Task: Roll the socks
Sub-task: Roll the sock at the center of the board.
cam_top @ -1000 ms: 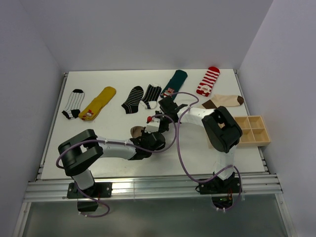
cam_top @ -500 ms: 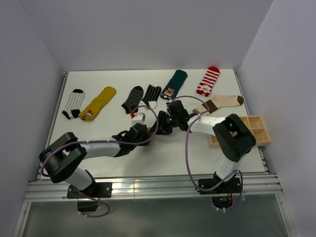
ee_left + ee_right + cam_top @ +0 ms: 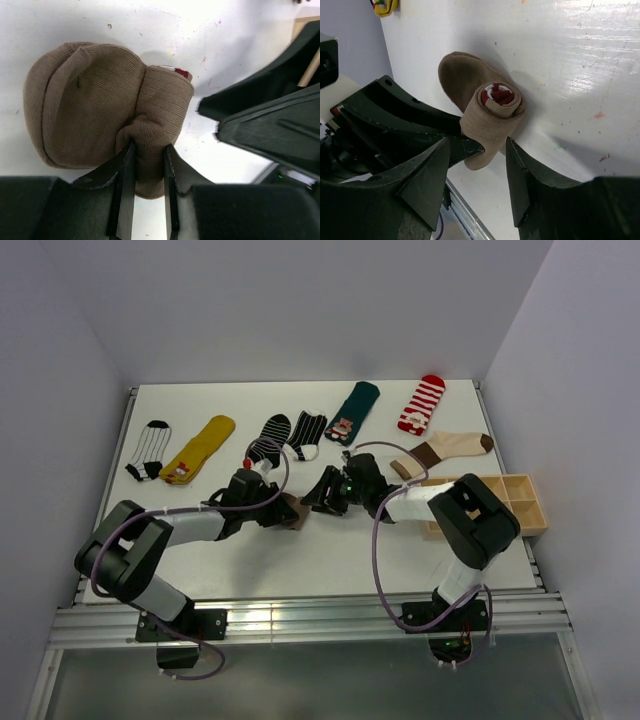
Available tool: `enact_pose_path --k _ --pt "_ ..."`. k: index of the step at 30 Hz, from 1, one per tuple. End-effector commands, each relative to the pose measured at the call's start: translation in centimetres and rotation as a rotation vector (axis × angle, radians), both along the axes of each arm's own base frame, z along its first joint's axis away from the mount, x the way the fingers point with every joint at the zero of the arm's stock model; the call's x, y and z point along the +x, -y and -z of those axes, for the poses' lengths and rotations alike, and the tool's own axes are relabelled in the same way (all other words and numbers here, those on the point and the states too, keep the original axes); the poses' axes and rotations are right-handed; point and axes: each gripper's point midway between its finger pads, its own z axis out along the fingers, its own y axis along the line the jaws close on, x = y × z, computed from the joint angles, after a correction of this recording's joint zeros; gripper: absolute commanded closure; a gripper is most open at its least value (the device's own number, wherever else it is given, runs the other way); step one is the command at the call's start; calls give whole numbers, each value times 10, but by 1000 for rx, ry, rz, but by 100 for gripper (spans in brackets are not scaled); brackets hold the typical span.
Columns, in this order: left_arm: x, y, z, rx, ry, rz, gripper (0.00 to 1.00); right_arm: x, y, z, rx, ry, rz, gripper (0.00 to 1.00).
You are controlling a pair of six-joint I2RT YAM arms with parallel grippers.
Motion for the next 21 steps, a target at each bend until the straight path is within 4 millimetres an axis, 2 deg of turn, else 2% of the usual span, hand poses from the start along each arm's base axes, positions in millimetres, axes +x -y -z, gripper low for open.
enact_pose_path --k 1,6,10,17,18,21 --pt "-16 1 14 -35 -127 67 94 9 -9 1 40 38 37 44" --pt "-10 -5 19 -41 -166 46 92 7 -12 20 42 -7 52 44" --pt "-8 -8 23 -66 -201 29 91 8 -15 25 46 -7 63 44" --pt "-21 -4 38 -121 -287 26 91 7 -21 35 35 -25 41 44" --pt "-28 -6 43 -126 -314 15 91 8 -22 36 31 -24 34 44" --pt "-35 -7 49 -149 -334 6 91 5 -25 39 20 -34 2 49"
